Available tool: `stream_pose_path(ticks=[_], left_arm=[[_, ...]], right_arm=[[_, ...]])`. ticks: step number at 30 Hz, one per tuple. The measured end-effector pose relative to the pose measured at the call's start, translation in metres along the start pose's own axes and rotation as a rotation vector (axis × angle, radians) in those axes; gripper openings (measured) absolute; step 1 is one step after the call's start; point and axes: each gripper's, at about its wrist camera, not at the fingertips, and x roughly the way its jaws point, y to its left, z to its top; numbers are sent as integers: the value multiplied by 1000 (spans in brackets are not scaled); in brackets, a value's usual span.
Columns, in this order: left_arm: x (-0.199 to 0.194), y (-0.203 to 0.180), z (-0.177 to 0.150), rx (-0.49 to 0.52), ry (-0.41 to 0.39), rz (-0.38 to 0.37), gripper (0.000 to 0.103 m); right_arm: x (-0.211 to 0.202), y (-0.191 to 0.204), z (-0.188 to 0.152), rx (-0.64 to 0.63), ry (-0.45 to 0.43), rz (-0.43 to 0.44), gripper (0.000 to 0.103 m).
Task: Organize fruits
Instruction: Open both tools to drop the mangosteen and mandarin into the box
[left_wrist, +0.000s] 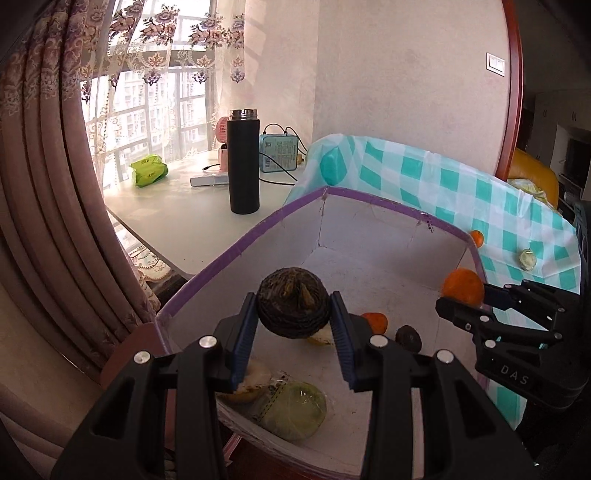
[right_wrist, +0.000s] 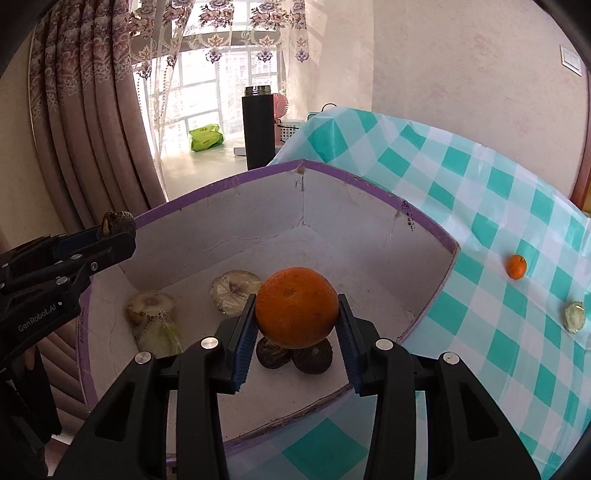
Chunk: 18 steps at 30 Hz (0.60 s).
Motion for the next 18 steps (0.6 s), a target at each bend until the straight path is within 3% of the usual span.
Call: stream_pose_path(ticks=[10,18], left_arm=[[49,7,-9,92,217,101,40],[66,-2,-16,208,304,144,40]], right_arm=[[60,31,1,-205,277,-40,41],[81,43,1,-313,393,-59,41]])
